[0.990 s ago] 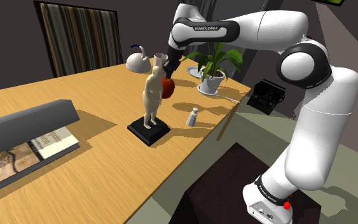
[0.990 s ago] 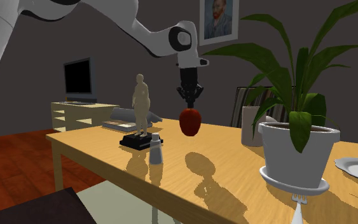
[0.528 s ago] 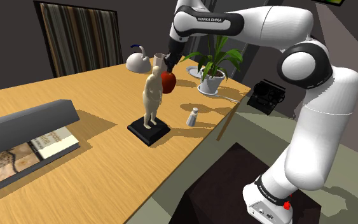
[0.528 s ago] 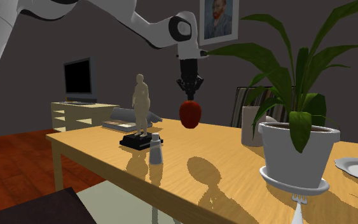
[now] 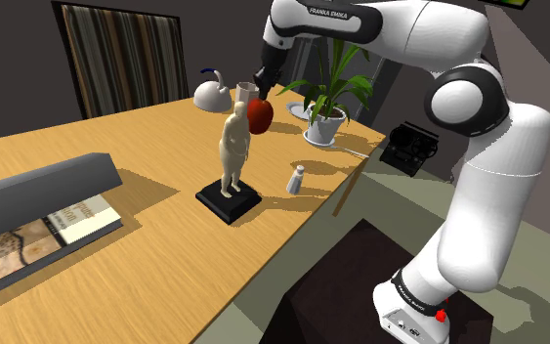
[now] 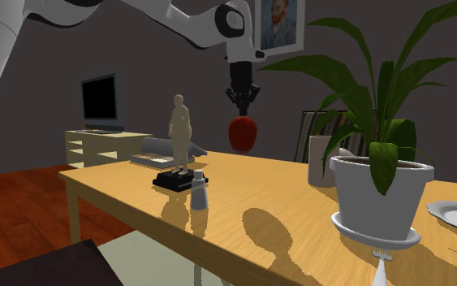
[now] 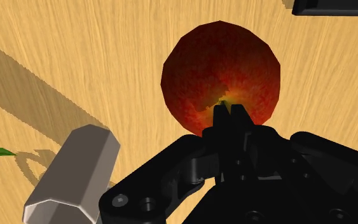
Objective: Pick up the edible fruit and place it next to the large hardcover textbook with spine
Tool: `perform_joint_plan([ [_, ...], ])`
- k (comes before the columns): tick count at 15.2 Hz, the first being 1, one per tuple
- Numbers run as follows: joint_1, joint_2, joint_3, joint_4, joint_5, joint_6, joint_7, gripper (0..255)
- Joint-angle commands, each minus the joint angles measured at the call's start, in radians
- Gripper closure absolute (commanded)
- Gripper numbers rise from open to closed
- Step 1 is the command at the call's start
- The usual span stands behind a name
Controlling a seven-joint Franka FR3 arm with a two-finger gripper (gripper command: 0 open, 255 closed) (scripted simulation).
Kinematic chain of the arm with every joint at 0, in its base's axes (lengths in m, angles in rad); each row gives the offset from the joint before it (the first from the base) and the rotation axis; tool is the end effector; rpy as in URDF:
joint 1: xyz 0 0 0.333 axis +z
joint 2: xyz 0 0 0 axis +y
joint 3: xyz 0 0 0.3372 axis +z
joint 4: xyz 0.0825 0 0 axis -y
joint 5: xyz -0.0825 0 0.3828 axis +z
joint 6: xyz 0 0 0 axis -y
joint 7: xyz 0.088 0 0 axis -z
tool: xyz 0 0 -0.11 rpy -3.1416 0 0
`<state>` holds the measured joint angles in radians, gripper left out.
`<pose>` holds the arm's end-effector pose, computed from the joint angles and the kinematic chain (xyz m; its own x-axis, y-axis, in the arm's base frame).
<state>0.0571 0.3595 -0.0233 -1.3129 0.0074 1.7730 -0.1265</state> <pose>0.6831 0.0267 0.5623 0.9820 0.1603 0.0996 0.1597 -0.9871 0.0135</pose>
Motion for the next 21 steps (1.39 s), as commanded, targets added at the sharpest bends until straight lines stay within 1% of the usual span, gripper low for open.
perform_joint_plan([
  [1, -0.001, 0.005, 0.000, 0.036, 0.000, -0.031, -0.001, 255],
  [7, -0.002, 0.032, 0.000, 0.158, 0.001, -0.127, -0.001, 255],
  [12, -0.003, 0.070, 0.000, 0.287, 0.002, -0.217, -0.001, 255],
  [13, -0.003, 0.073, 0.000, 0.295, 0.002, -0.223, -0.001, 255],
  [17, 0.058, -0.027, 0.020, 0.119, -0.015, -0.147, 0.078, 255],
  [21, 0.115, -0.094, 0.046, -0.002, -0.030, -0.094, 0.160, 255],
])
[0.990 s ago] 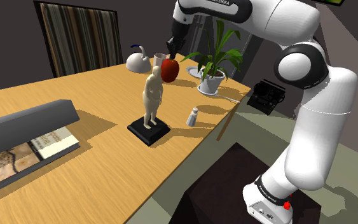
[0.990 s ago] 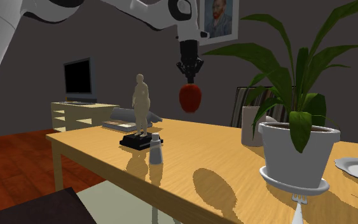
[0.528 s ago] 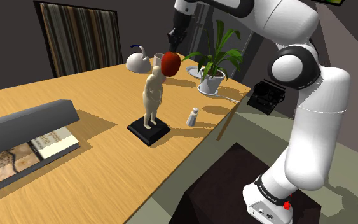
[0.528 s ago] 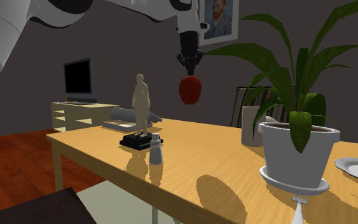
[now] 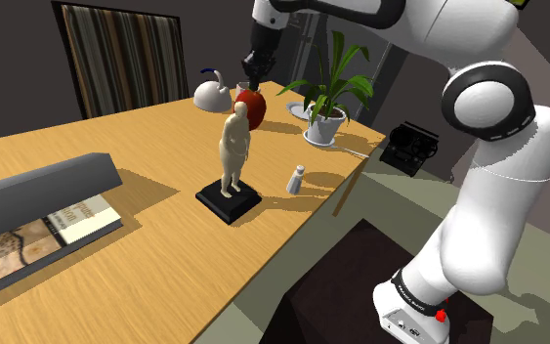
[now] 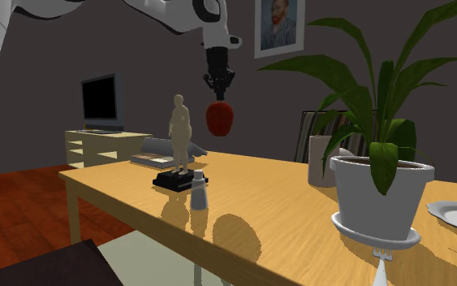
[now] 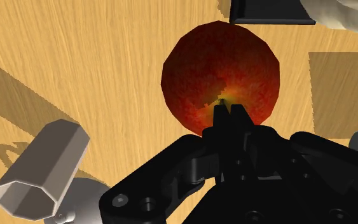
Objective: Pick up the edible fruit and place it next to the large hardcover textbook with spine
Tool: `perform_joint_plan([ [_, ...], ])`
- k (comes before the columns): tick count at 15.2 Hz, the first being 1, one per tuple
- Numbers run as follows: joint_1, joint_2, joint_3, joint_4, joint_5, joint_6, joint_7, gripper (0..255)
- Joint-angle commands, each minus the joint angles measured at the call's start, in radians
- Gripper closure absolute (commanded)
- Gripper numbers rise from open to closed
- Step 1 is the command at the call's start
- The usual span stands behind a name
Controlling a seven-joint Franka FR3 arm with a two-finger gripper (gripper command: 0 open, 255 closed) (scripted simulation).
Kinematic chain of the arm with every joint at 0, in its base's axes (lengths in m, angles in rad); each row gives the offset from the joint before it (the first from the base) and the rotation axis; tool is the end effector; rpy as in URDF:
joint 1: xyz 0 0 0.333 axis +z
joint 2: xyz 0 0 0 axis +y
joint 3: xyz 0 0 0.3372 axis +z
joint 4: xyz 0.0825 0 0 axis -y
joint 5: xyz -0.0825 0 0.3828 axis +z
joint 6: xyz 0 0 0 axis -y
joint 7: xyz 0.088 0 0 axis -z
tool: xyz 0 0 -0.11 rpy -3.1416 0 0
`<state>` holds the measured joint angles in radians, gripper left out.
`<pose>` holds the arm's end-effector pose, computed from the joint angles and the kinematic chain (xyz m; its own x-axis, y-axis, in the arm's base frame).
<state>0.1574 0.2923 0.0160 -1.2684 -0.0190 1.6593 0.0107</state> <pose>0.6473 0.1096 0.6177 0.9819 0.1617 0.0986 0.1612 -0.9868 0.0133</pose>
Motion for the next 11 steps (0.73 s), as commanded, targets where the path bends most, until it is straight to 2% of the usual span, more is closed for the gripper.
perform_joint_plan([
  [1, 0.029, -0.040, 0.014, -0.071, -0.007, 0.030, 0.045, 255],
  [11, 0.163, -0.104, 0.094, -0.217, -0.042, 0.106, 0.264, 255],
])
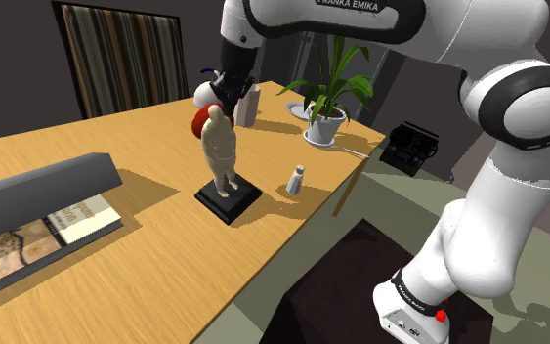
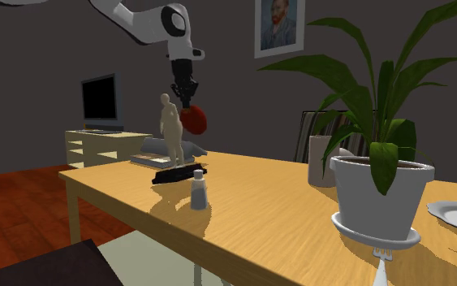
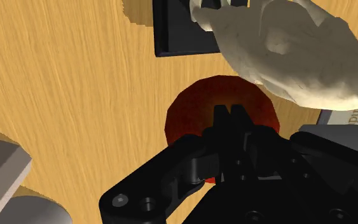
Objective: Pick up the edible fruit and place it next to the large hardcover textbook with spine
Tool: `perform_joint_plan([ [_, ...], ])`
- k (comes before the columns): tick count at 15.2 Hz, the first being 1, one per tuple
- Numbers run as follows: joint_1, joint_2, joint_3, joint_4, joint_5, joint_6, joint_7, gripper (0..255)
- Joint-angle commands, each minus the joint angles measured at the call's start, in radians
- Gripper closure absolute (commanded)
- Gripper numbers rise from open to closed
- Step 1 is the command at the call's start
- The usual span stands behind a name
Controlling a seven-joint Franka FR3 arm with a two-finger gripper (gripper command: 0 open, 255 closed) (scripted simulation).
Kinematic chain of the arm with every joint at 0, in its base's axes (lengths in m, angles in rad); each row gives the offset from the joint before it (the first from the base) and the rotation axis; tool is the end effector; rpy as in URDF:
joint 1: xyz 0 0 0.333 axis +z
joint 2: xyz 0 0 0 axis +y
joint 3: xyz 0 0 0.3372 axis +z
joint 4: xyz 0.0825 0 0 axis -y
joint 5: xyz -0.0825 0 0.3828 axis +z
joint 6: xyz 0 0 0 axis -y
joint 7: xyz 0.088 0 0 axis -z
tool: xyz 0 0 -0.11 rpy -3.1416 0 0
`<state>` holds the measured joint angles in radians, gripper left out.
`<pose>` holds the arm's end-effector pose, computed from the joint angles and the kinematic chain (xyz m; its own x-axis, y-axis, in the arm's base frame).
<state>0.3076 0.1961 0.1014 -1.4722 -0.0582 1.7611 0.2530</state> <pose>0.5856 0.2411 0.5918 0.9819 0.1606 0.1001 0.1601 -0.9870 0.0136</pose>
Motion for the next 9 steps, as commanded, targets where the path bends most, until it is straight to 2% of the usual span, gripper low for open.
perform_joint_plan([
  [1, 0.026, -0.008, 0.016, -0.019, -0.006, 0.009, 0.044, 255],
  [9, 0.137, 0.027, 0.082, -0.020, -0.041, 0.032, 0.225, 255],
])
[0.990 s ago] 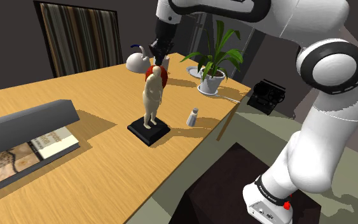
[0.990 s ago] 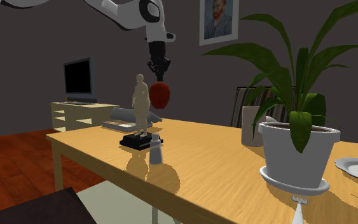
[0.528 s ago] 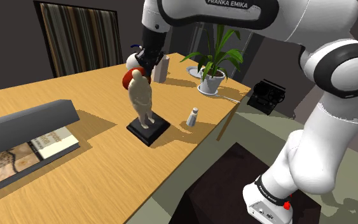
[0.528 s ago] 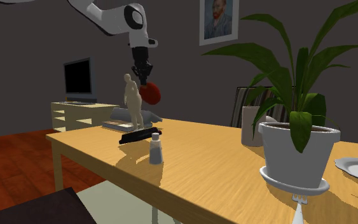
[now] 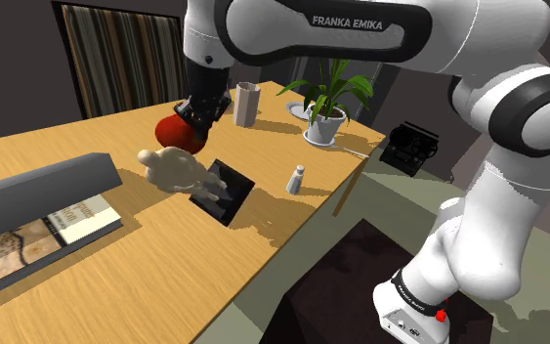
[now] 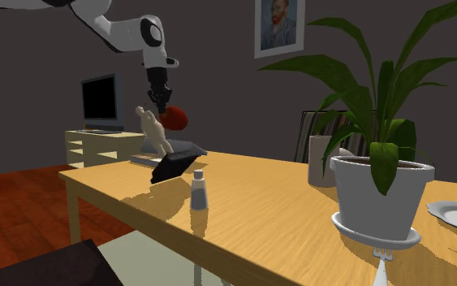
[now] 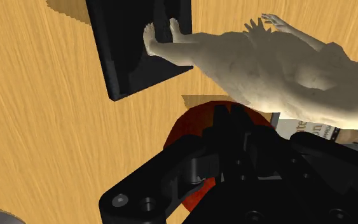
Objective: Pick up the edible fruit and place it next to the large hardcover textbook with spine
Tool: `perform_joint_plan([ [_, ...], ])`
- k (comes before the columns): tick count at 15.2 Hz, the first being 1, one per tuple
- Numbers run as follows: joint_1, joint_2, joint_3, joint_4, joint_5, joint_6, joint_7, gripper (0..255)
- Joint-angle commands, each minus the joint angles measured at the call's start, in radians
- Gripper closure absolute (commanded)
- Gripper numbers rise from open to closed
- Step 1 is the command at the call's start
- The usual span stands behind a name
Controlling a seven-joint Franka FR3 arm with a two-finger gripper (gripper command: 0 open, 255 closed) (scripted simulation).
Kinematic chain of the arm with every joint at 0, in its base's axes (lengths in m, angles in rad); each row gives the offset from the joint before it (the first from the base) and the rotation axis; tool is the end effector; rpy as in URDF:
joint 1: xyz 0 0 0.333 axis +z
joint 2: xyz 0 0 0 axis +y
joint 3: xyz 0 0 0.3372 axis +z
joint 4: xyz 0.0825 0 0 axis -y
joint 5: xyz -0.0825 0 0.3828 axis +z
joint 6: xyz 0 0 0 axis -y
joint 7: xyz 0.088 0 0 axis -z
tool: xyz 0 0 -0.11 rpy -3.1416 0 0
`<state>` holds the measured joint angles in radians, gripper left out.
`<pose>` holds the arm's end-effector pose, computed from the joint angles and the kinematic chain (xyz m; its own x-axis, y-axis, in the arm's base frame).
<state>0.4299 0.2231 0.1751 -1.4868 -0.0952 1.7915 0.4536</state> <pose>0.5392 0.3481 0.5718 0.9817 0.1615 0.1004 0.1610 -0.9869 0.0131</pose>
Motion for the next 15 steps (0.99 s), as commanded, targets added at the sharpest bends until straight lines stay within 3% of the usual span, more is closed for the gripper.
perform_joint_plan([
  [1, 0.029, 0.009, 0.016, 0.001, -0.009, 0.003, 0.047, 255],
  [8, 0.137, 0.099, 0.063, 0.086, -0.052, -0.006, 0.202, 255],
  [15, 0.262, 0.244, 0.093, 0.259, -0.106, -0.051, 0.342, 255],
])
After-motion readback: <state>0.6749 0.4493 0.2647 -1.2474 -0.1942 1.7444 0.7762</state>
